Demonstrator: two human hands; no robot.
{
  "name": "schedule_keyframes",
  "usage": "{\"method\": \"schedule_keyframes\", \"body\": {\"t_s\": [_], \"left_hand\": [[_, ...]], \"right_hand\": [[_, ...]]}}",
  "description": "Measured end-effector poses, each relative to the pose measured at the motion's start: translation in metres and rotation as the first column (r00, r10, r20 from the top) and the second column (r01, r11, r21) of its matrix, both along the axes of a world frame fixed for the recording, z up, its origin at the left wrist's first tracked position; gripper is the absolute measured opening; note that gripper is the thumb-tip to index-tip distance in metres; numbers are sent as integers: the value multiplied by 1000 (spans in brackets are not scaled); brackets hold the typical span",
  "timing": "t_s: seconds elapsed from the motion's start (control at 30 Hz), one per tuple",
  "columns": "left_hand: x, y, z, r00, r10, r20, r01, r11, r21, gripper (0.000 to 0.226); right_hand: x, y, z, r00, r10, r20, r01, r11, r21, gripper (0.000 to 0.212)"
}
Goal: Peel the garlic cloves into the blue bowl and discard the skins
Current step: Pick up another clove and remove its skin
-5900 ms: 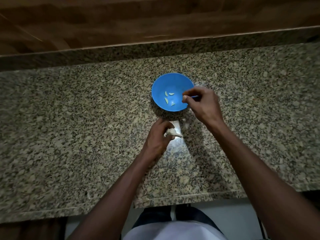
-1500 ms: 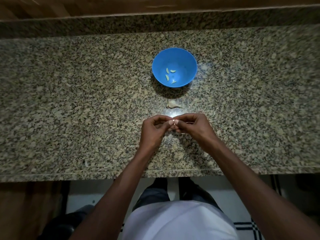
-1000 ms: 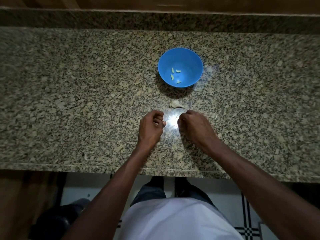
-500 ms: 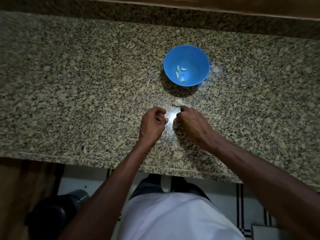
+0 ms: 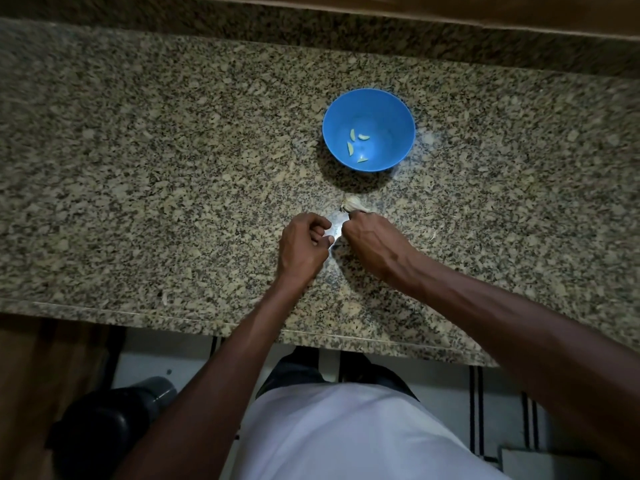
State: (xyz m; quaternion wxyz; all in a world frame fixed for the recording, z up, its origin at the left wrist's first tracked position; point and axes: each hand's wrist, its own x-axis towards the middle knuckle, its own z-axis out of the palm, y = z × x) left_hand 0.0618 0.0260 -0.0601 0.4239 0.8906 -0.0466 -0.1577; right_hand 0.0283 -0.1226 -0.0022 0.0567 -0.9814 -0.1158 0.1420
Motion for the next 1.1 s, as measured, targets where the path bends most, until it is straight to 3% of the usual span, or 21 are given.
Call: {"method": "schedule_keyframes", "body": {"t_s": [0.1,0.17,0.23,0.33,0.37,0.43,0.53,0.63,0.77,0.87,0.97,1.03,1.1], "left_hand": [[-2,-2,4,1000,-4,-15,4,1000,11,15],[-3,-3,6,999,7,-51,-9,999,-39,15],[-6,-2,10,995,18,-93,-30,991,-131,19],[-10,-3,17,994,-16,-111,-16,960,-281,26],[-11,-4,18,995,-24,-95,-5,954,-299,26],[-11,-6,21,998,-12,-67,-9,952,-305,22],[-10,-6,24,1000,-3,-14,-1,959,-282,15],[-9,-4,26,984,-89,156,117,977,-177,13],[-8,-3,32,943,-172,284,196,979,-61,14],[-8,-6,33,969,-135,206,142,990,-24,13],[-8,-9,35,998,-52,21,53,997,-57,12],[-7,-9,38,989,12,-149,-36,986,-164,11],[-5,-9,41,946,57,-320,-152,948,-279,11]], "right_hand": [[1,-6,-4,998,-61,23,59,995,80,33],[4,-19,-13,955,-292,-45,293,916,272,22],[3,-32,-19,829,-498,-256,552,654,517,8],[-8,-39,-20,648,-475,-595,734,183,654,12],[-11,-39,-19,638,-428,-640,737,97,669,16],[-15,-38,-17,659,-381,-649,712,37,701,18],[-15,-36,-10,648,-402,-647,715,28,698,12],[-17,-33,-8,653,-413,-635,717,67,694,9],[-19,-27,-6,701,-540,-465,672,283,684,12],[-15,-22,-7,739,-594,-318,617,407,673,8],[-13,-19,-10,803,-571,-170,517,526,675,5],[-14,-20,-12,801,-578,-156,507,515,691,5],[-14,-22,-13,766,-602,-224,550,435,713,7]]}}
